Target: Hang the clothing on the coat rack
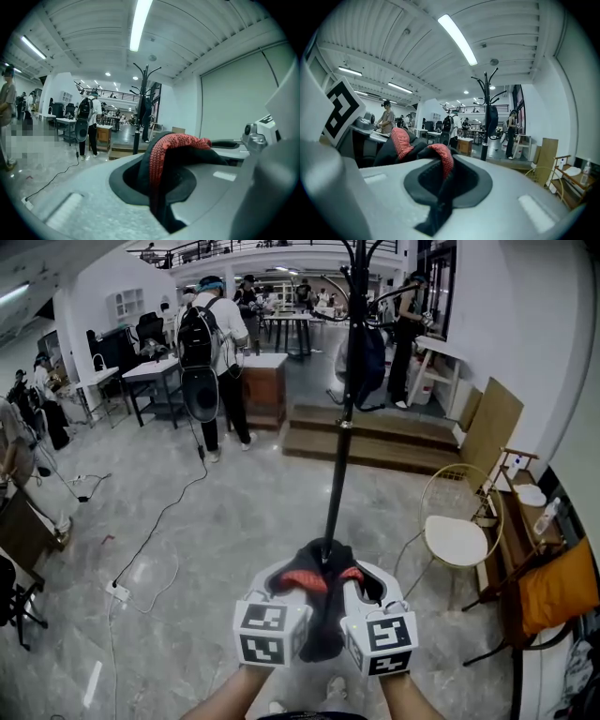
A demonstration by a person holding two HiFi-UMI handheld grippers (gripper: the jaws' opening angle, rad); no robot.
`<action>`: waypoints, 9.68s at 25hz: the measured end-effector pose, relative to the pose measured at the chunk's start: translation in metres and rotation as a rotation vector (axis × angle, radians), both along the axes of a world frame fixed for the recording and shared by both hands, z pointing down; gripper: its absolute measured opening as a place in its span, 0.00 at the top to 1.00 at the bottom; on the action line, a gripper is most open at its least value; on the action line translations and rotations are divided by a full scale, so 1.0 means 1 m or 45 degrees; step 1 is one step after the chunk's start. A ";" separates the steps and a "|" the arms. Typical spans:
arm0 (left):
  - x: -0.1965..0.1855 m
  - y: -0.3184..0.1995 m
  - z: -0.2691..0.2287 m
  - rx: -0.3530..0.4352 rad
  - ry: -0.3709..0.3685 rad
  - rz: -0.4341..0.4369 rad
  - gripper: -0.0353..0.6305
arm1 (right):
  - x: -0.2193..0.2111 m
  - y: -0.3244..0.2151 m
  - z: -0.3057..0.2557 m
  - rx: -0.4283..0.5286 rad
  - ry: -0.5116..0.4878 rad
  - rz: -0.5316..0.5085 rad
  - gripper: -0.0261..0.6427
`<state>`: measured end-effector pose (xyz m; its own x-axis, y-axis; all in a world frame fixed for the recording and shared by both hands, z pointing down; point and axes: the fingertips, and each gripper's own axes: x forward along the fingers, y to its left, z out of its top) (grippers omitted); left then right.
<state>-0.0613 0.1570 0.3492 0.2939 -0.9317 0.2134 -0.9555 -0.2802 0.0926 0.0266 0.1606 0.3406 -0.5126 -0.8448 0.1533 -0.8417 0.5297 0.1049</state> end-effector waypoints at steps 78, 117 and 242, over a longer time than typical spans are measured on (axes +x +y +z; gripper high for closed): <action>-0.067 -0.380 -0.030 0.074 0.073 0.115 0.92 | 0.026 -0.363 -0.030 0.086 -0.001 0.348 0.93; -0.091 -0.483 -0.033 0.089 0.051 0.022 0.92 | 0.080 -0.460 -0.029 0.100 -0.070 0.466 0.93; 0.017 -0.563 0.126 -0.328 -0.004 0.321 0.92 | -0.007 -0.559 0.126 -0.299 -0.104 0.094 0.92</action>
